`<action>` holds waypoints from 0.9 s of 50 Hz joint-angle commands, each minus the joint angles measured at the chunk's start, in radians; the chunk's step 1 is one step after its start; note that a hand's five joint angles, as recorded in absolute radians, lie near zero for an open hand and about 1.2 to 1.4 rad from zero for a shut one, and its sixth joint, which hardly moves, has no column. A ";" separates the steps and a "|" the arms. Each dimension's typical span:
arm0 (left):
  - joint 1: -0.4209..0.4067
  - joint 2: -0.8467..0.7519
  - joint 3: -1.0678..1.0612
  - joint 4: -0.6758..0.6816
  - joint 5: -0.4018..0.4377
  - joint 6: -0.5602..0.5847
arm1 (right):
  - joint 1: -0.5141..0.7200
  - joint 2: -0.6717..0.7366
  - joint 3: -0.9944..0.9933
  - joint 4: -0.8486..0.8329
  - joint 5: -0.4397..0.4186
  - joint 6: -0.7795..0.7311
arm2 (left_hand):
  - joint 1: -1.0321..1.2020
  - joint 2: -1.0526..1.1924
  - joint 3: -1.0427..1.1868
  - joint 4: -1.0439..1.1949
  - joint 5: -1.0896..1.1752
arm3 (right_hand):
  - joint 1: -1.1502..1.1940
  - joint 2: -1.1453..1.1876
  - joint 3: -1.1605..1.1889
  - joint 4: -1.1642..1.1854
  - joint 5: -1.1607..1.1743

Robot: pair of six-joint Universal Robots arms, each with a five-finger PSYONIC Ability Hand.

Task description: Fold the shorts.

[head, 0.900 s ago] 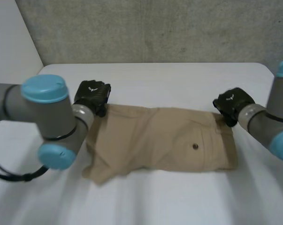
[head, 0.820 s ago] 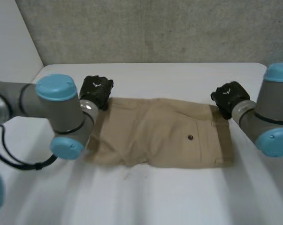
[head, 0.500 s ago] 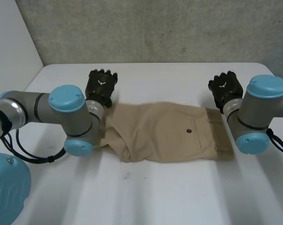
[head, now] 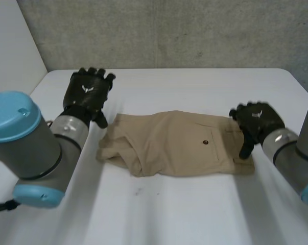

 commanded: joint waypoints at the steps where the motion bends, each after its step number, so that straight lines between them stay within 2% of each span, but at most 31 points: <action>1: 0.038 0.066 -0.135 -0.160 0.006 -0.106 | -0.009 0.001 0.164 -0.048 -0.009 0.011 | 0.251 0.250 0.252 0.254 0.248 | 0.148 0.133 0.136 0.118 0.111; 2: 0.038 0.066 -0.135 -0.160 0.006 -0.106 | -0.009 0.002 0.172 -0.059 -0.013 0.011 | 0.251 0.251 0.252 0.254 0.248 | 0.174 0.159 0.163 0.144 0.138; 3: 0.050 0.066 -0.161 -0.201 0.009 -0.182 | -0.010 0.005 0.178 -0.068 -0.013 0.011 | 0.254 0.254 0.255 0.257 0.251 | 0.195 0.180 0.183 0.165 0.158; 8: 0.052 0.064 -0.196 -0.235 0.012 -0.246 | -0.014 0.034 0.197 -0.119 -0.013 0.011 | 0.257 0.256 0.258 0.260 0.254 | 0.198 0.183 0.186 0.168 0.161; 14: 0.053 0.055 -0.224 -0.231 0.014 -0.247 | -0.015 0.062 0.194 -0.131 -0.011 0.007 | 0.257 0.256 0.258 0.260 0.254 | 0.201 0.186 0.189 0.171 0.164; 19: 0.055 -0.002 -0.216 -0.176 0.014 -0.246 | -0.014 0.073 0.197 -0.154 -0.011 0.004 | 0.262 0.262 0.264 0.266 0.260 | 0.248 0.233 0.236 0.218 0.211; 20: 0.055 -0.038 -0.210 -0.097 0.014 -0.246 | -0.014 0.074 0.197 -0.157 -0.011 0.004 | 0.431 0.431 0.433 0.434 0.428 | 0.254 0.239 0.242 0.224 0.217; 22: 0.055 -0.045 -0.209 -0.073 0.014 -0.246 | -0.012 0.079 0.198 -0.163 -0.011 0.004 | 0.500 0.499 0.501 0.503 0.497 | 0.260 0.245 0.248 0.230 0.223; 25: 0.055 -0.078 -0.204 0.034 0.014 -0.243 | -0.011 0.096 0.197 -0.176 -0.010 0.004 | 0.661 0.661 0.663 0.664 0.659 | 0.283 0.268 0.272 0.253 0.246; 26: 0.055 -0.092 -0.204 0.066 0.015 -0.240 | -0.009 0.106 0.195 -0.179 -0.006 0.002 | 0.813 0.813 0.814 0.816 0.810 | 0.286 0.271 0.274 0.256 0.249; 30: 0.055 -0.109 -0.201 0.093 0.017 -0.227 | -0.009 0.128 0.189 -0.194 -0.005 0.001 | 1.054 1.054 1.056 1.057 1.051 | 0.289 0.274 0.277 0.259 0.252; 31: 0.055 -0.109 -0.201 0.093 0.017 -0.227 | -0.009 0.128 0.189 -0.194 -0.005 0.001 | 1.055 1.055 1.057 1.058 1.052 | 0.289 0.274 0.277 0.259 0.252; 32: 0.055 -0.115 -0.199 0.091 0.017 -0.211 | -0.007 0.132 0.186 -0.197 -0.005 -0.001 | 1.162 1.162 1.164 1.166 1.160 | 0.289 0.274 0.277 0.259 0.252; 36: 0.064 -0.115 -0.208 0.091 0.014 -0.100 | -0.009 0.136 0.181 -0.197 -0.003 -0.001 | 1.163 1.163 1.165 1.167 1.161 | 0.301 0.286 0.289 0.271 0.264; 39: 0.101 -0.106 -0.216 0.091 0.012 -0.043 | -0.006 0.136 0.177 -0.196 -0.002 -0.001 | 1.163 1.163 1.165 1.167 1.161 | 0.304 0.289 0.292 0.274 0.267; 40: 0.164 -0.079 -0.231 0.091 0.015 0.013 | -0.006 0.136 0.175 -0.196 0.000 -0.001 | 1.163 1.163 1.165 1.167 1.161 | 0.304 0.289 0.292 0.274 0.267; 45: 0.188 -0.027 -0.291 0.088 0.020 0.079 | -0.006 0.136 0.175 -0.196 0.000 -0.001 | 1.163 1.163 1.165 1.167 1.161 | 0.307 0.292 0.295 0.277 0.270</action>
